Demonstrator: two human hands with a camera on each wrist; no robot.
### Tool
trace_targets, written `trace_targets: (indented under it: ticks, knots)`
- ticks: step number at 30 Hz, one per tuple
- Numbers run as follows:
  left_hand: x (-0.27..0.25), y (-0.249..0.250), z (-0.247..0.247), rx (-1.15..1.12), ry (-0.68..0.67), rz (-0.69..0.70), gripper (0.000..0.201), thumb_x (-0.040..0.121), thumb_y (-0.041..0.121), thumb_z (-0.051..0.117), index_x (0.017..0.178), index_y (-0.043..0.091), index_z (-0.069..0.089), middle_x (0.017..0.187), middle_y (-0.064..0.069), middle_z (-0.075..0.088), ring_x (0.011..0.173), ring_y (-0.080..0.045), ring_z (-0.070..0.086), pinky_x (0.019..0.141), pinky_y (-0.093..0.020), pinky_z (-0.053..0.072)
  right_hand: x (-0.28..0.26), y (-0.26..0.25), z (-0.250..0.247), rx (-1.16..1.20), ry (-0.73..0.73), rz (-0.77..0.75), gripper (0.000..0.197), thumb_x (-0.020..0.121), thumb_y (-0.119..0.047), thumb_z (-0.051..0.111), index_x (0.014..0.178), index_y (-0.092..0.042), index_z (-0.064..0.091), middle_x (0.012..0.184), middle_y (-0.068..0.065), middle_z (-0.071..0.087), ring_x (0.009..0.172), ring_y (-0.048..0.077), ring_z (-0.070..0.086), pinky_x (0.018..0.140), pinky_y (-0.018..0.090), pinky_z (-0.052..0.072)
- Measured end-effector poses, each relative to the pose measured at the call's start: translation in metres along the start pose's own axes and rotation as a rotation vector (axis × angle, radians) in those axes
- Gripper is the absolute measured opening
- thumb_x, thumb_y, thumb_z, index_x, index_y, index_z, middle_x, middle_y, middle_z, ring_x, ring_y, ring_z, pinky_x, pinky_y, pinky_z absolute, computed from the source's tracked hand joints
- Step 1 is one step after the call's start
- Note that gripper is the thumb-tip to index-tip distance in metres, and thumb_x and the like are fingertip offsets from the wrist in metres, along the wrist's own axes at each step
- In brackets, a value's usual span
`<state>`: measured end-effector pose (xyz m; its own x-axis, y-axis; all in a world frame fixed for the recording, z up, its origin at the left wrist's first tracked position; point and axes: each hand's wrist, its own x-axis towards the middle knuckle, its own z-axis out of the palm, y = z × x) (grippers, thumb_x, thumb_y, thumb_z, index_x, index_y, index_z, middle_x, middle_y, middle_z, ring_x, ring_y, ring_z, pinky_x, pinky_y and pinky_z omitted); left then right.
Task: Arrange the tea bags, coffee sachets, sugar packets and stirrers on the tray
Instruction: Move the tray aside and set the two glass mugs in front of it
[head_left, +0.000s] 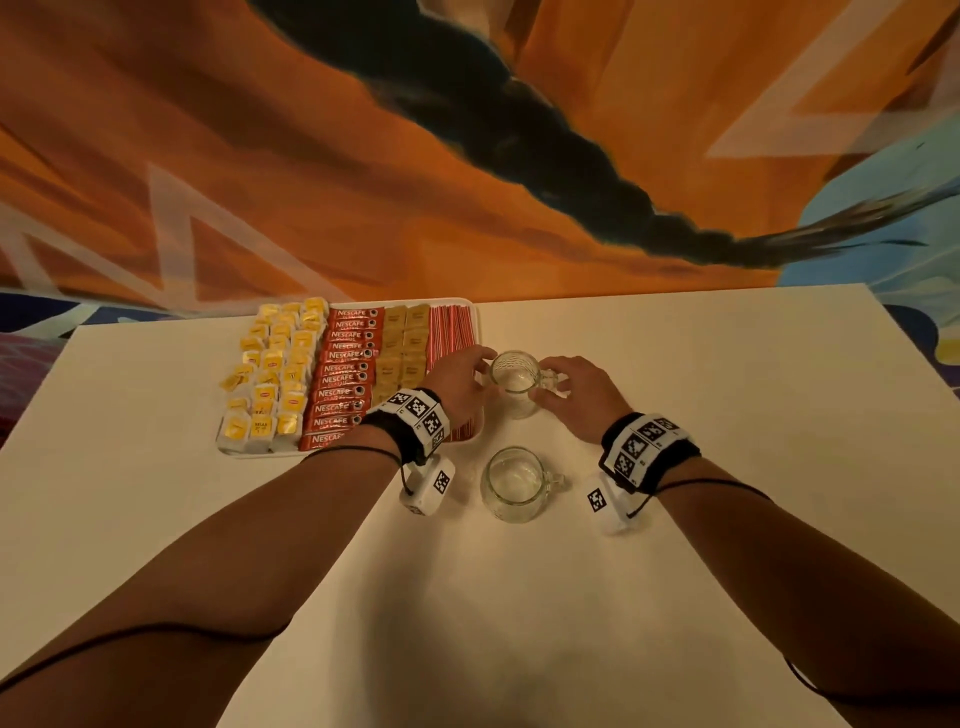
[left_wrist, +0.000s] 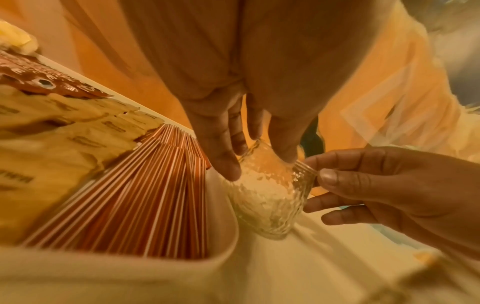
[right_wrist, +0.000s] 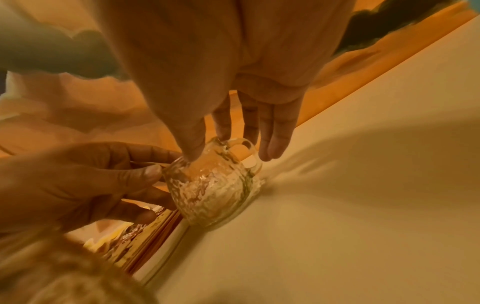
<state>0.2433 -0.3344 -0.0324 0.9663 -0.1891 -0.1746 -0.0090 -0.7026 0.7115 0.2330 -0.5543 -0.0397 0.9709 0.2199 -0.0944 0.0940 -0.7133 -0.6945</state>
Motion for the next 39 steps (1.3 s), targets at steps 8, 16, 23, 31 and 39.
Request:
trace_targets:
  ticks: [8, 16, 23, 31, 39]
  knots:
    - [0.047, 0.008, -0.019, 0.048, 0.081, -0.049, 0.045, 0.089, 0.015, 0.069, 0.132, 0.013, 0.056, 0.119, -0.006, 0.065, 0.106, -0.024, 0.063, 0.095, -0.039, 0.053, 0.057, -0.011, -0.002, -0.068, 0.029, 0.017, 0.049, 0.092, -0.034, 0.070, 0.135, -0.015, 0.057, 0.130, 0.015, 0.059, 0.116, 0.031, 0.059, 0.101, 0.042, 0.047]
    - [0.075, 0.012, -0.022, 0.141, 0.131, -0.094, 0.045, 0.091, 0.022, 0.066, 0.134, 0.018, 0.055, 0.113, -0.005, 0.067, 0.103, -0.023, 0.063, 0.083, -0.025, 0.045, 0.088, -0.012, -0.002, -0.145, 0.026, 0.071, 0.055, 0.096, -0.034, 0.064, 0.145, -0.014, 0.048, 0.145, 0.012, 0.050, 0.133, 0.029, 0.045, 0.108, 0.034, 0.034]
    - [0.087, 0.015, -0.022, 0.096, 0.133, -0.097, 0.038, 0.090, 0.020, 0.066, 0.127, 0.021, 0.057, 0.100, -0.006, 0.072, 0.094, -0.024, 0.067, 0.082, -0.031, 0.053, 0.096, -0.013, -0.004, -0.146, 0.047, 0.093, 0.054, 0.096, -0.032, 0.065, 0.143, -0.014, 0.048, 0.143, 0.015, 0.051, 0.132, 0.031, 0.046, 0.107, 0.035, 0.035]
    - [0.086, 0.013, -0.023, 0.094, 0.138, -0.075, 0.039, 0.091, 0.020, 0.065, 0.128, 0.019, 0.056, 0.102, -0.007, 0.071, 0.095, -0.026, 0.067, 0.082, -0.034, 0.055, 0.096, -0.014, -0.005, -0.121, 0.057, 0.116, 0.056, 0.096, -0.031, 0.065, 0.146, -0.015, 0.047, 0.147, 0.014, 0.047, 0.135, 0.029, 0.046, 0.110, 0.033, 0.035]
    - [0.044, 0.004, -0.027, 0.067, 0.062, -0.045, 0.045, 0.091, 0.031, 0.065, 0.133, 0.019, 0.055, 0.112, 0.000, 0.064, 0.102, -0.020, 0.062, 0.087, -0.032, 0.052, 0.060, -0.017, -0.014, -0.061, 0.072, 0.023, 0.044, 0.094, -0.029, 0.068, 0.135, -0.016, 0.057, 0.143, 0.008, 0.050, 0.123, 0.026, 0.057, 0.106, 0.036, 0.044]
